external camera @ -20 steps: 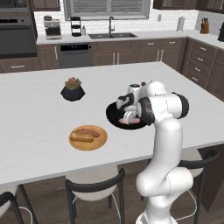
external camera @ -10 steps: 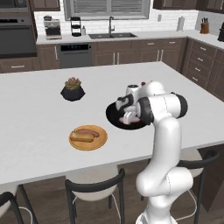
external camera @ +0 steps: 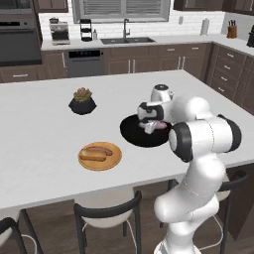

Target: Place one bun and one sausage from the bowl on each plate.

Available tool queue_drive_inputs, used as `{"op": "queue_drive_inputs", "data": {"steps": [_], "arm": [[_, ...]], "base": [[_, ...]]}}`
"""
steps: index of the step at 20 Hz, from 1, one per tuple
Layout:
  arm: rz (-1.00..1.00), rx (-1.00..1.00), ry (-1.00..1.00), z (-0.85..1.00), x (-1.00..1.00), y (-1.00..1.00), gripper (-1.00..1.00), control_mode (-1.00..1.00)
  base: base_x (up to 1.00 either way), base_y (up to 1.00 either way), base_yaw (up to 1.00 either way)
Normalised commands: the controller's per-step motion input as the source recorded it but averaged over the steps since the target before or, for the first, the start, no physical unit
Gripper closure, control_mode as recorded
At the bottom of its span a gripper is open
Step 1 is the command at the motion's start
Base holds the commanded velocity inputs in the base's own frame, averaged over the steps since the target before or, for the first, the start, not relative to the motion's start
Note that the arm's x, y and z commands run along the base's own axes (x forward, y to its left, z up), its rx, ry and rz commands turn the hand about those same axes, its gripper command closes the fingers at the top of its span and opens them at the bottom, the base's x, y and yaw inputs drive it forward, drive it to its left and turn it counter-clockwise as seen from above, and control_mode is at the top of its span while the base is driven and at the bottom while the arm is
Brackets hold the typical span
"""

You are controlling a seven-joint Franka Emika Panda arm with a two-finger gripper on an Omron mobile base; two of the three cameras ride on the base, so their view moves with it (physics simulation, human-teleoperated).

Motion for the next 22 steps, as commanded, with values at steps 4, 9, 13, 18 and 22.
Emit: {"op": "queue_drive_inputs", "data": {"steps": [4, 9, 13, 18, 22], "arm": [[0.00, 0.00, 0.00, 0.00, 0.00, 0.00, 1.00, 1.00], [0.00, 0.00, 0.00, 0.00, 0.00, 0.00, 1.00, 1.00], [0.00, 0.00, 0.00, 0.00, 0.00, 0.00, 1.00, 1.00], [0.00, 0.00, 0.00, 0.00, 0.00, 0.00, 1.00, 1.00], [0.00, 0.00, 0.00, 0.00, 0.00, 0.00, 1.00, 1.00]], "base": [[-1.00, 0.59, 0.00], [-0.61, 1.00, 0.07], [-0.03, 1.00, 0.08], [0.00, 1.00, 0.04], [0.00, 1.00, 0.00]]}}
